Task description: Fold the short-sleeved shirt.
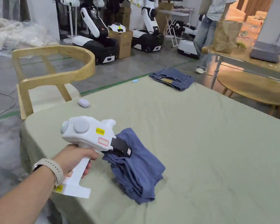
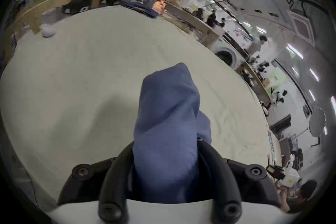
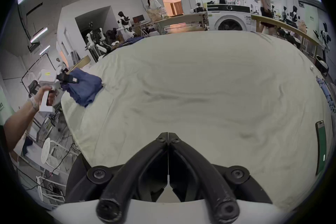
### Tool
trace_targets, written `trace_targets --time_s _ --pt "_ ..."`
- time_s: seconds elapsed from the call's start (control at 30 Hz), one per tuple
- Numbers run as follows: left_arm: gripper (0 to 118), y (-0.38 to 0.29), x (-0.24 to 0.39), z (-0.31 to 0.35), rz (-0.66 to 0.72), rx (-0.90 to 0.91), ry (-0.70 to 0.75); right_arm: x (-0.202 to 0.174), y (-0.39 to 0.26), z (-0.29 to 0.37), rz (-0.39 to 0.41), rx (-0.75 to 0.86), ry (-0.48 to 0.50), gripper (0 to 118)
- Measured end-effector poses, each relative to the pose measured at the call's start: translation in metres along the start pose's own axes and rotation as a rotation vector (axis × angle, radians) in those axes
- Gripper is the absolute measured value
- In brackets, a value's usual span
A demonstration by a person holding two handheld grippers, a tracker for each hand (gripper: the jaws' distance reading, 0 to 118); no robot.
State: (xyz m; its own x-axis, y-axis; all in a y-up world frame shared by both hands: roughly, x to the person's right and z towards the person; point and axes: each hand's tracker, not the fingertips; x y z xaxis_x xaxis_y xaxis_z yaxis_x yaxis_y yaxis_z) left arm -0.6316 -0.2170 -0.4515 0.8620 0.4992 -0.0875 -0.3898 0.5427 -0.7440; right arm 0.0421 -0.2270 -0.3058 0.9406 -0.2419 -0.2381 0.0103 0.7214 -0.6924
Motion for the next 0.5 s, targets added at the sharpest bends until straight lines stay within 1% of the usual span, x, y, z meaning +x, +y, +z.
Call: trace_targets --time_s 0.1,0.13,0.17,0.2,0.23,0.27,0.3,0.4,0.43,0.47,0.5 --pt "27 -0.003 -0.018 -0.011 0.048 -0.036 -0.048 -0.006 0.003 -0.004 0.019 -0.013 0.004 0" --pt "35 -0.005 -0.020 -0.012 0.048 -0.017 -0.018 -0.007 0.005 -0.005 0.024 -0.015 0.005 0" --pt "59 -0.007 -0.022 -0.009 0.051 0.011 0.036 -0.006 0.006 -0.005 0.027 -0.017 0.007 0" --pt "87 -0.017 -0.015 0.000 0.031 0.044 0.052 -0.007 0.008 -0.005 0.030 -0.016 0.008 0" --pt "105 -0.018 -0.019 0.006 0.038 0.068 0.022 -0.007 0.010 -0.004 0.034 -0.012 0.009 0" --pt "106 -0.018 -0.025 0.013 0.089 0.077 0.007 -0.009 0.011 -0.002 0.039 -0.006 0.010 0" --pt "106 -0.019 -0.030 0.019 0.134 0.077 0.021 -0.007 0.012 0.000 0.040 0.001 0.013 0" --pt "106 -0.021 -0.041 0.040 0.159 0.148 0.074 -0.008 0.013 0.003 0.038 0.013 0.021 0" --pt "102 -0.022 -0.044 0.046 0.192 0.160 0.081 -0.008 0.014 0.005 0.039 0.017 0.023 0" --pt "90 -0.028 -0.040 0.057 0.230 0.178 0.094 -0.009 0.013 0.008 0.041 0.020 0.028 0" --pt "65 -0.031 -0.040 0.065 0.257 0.206 0.121 -0.010 0.013 0.011 0.043 0.025 0.032 0"
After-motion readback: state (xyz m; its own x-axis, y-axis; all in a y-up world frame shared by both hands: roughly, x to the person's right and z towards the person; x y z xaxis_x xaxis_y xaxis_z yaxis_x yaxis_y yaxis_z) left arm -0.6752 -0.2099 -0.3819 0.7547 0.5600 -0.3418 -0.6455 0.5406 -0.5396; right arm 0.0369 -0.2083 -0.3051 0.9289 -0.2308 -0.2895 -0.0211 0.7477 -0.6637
